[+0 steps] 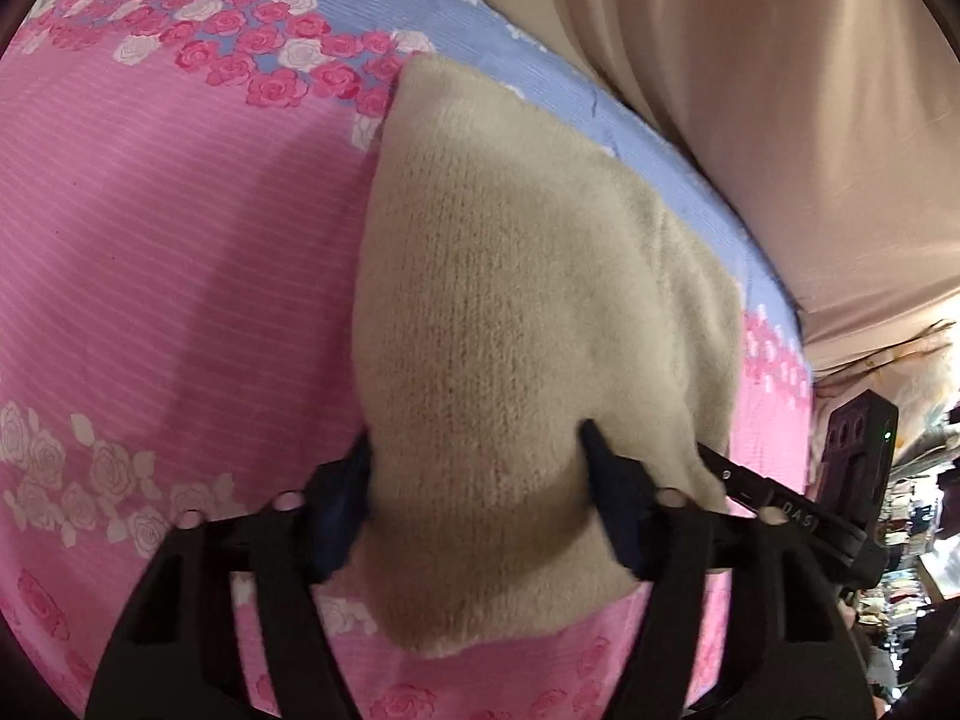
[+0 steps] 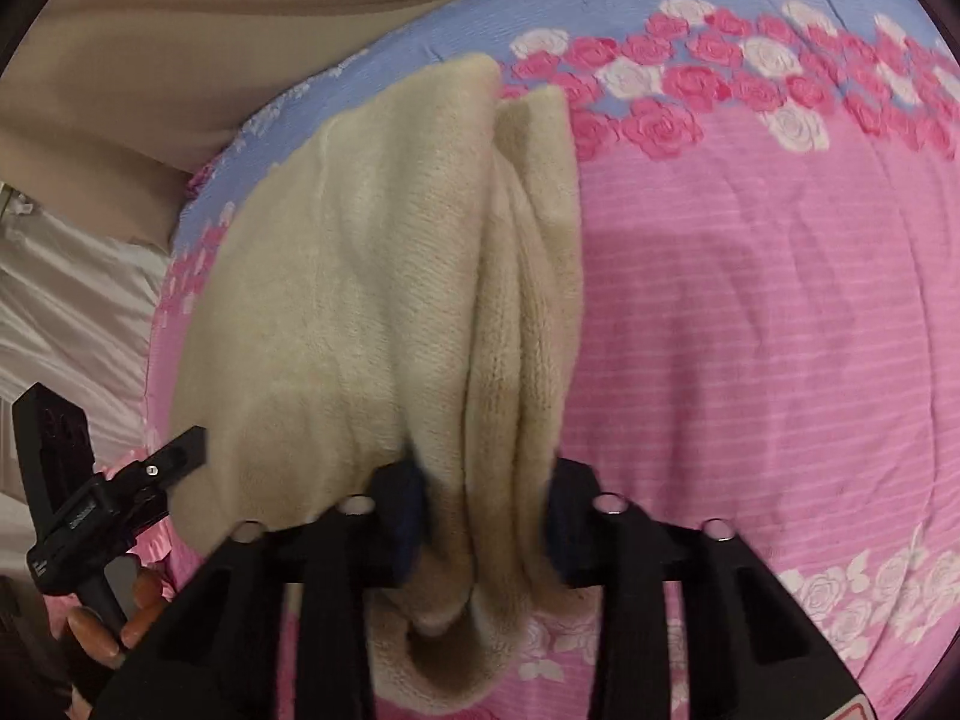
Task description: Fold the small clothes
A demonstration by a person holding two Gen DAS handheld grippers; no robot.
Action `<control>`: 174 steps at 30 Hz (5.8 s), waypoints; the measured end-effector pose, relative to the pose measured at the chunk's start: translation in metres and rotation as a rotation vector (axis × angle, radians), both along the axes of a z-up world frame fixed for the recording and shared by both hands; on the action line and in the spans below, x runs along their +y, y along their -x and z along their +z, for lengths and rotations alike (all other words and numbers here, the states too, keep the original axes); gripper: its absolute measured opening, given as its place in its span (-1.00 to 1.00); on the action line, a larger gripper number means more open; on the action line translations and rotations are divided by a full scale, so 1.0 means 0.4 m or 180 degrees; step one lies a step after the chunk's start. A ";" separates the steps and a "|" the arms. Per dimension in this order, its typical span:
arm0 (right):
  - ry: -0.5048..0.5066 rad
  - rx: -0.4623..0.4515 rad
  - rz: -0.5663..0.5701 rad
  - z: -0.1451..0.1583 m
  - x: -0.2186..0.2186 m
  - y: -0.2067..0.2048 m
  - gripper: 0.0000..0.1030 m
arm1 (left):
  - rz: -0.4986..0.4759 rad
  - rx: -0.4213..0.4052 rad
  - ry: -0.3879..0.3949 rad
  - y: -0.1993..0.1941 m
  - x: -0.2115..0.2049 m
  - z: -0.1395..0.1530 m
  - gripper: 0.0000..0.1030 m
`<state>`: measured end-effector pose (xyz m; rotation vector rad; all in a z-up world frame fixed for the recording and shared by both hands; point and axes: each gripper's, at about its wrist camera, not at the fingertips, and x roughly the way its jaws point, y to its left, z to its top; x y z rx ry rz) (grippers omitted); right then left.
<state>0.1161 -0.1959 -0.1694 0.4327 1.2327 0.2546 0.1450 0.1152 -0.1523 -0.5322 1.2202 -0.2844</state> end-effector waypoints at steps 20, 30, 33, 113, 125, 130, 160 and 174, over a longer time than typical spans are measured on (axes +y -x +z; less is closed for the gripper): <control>0.0647 -0.0283 0.0039 0.088 -0.024 0.121 -0.05 | -0.0409 -0.0241 -0.0781 0.111 -0.154 0.111 0.39; 0.0840 -0.0568 0.0297 0.102 0.016 0.025 -0.75 | -0.0494 -0.0301 -0.1024 0.115 -0.203 0.098 0.51; 0.0845 -0.0214 0.0260 0.010 -0.030 0.016 -0.68 | -0.0515 -0.0180 -0.1029 0.110 -0.203 0.065 0.51; 0.1345 -0.0504 -0.0471 0.152 0.030 0.492 -0.04 | -0.0627 -0.0509 -0.1753 0.411 -0.316 0.122 0.72; 0.1350 -0.0536 -0.0416 0.153 0.045 0.492 0.03 | -0.0642 -0.0576 -0.1805 0.419 -0.324 0.130 0.71; 0.1359 -0.0545 -0.0417 0.153 0.049 0.491 0.04 | -0.0671 -0.0583 -0.1819 0.418 -0.328 0.131 0.71; 0.1366 -0.0551 -0.0459 0.152 0.050 0.490 0.10 | -0.0684 -0.0585 -0.1848 0.417 -0.330 0.133 0.70; 0.1371 -0.0543 -0.0468 0.149 0.054 0.487 0.10 | -0.0696 -0.0589 -0.1856 0.413 -0.329 0.131 0.70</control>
